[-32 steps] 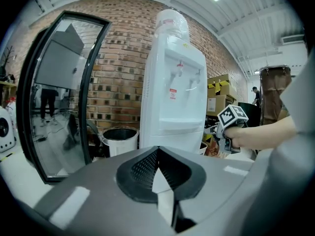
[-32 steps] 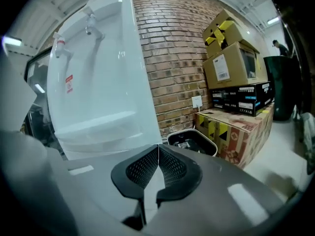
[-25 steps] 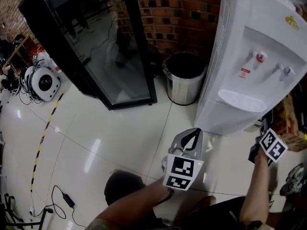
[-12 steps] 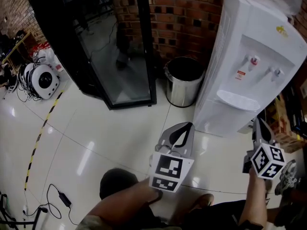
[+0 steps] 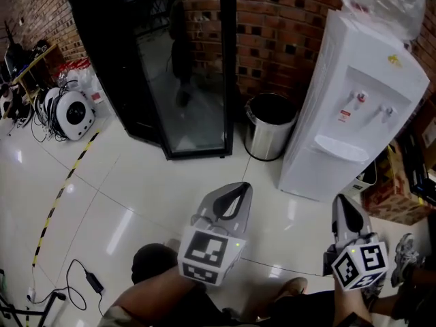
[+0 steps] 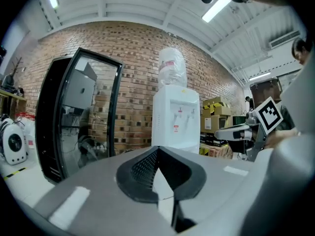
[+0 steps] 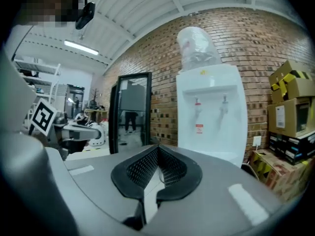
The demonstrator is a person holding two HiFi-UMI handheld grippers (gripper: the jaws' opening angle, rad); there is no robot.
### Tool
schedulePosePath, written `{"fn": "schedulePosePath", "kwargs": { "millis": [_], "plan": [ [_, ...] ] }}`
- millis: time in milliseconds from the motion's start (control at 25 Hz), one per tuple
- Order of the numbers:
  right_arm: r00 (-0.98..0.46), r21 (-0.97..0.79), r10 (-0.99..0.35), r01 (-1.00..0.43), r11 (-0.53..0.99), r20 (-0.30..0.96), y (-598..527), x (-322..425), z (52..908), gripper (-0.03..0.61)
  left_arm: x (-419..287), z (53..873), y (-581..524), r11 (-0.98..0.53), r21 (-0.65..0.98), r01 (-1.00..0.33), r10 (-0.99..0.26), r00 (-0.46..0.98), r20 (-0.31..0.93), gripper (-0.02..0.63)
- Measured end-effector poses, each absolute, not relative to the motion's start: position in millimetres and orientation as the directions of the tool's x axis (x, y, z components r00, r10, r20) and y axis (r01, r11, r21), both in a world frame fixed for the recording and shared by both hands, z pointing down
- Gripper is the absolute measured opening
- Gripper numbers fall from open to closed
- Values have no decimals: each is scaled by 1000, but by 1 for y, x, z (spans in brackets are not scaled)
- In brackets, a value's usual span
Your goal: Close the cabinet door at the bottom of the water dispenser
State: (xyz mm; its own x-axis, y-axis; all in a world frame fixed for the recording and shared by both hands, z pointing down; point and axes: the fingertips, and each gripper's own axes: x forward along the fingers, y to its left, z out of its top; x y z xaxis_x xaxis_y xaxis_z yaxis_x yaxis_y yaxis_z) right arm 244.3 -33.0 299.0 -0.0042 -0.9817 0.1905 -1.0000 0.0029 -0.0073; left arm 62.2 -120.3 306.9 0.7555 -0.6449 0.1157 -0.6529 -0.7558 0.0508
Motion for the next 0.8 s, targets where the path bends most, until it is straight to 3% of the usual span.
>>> {"fn": "schedulePosePath", "kwargs": {
  "millis": [360, 600, 800],
  "plan": [
    [-251, 25, -938, -964, 264, 238, -20, 127, 306, 2, 9, 292, -94, -736, 19, -676, -672, 734, 96, 0],
    [-293, -39, -933, -956, 291, 210, -9, 107, 298, 0, -7, 280, -67, -755, 7, -656, -655, 755, 38, 1],
    [-313, -71, -930, -950, 305, 193, -3, 96, 294, 0, -22, 290, -60, -741, 15, -671, -669, 741, 65, 0]
  ]
}}
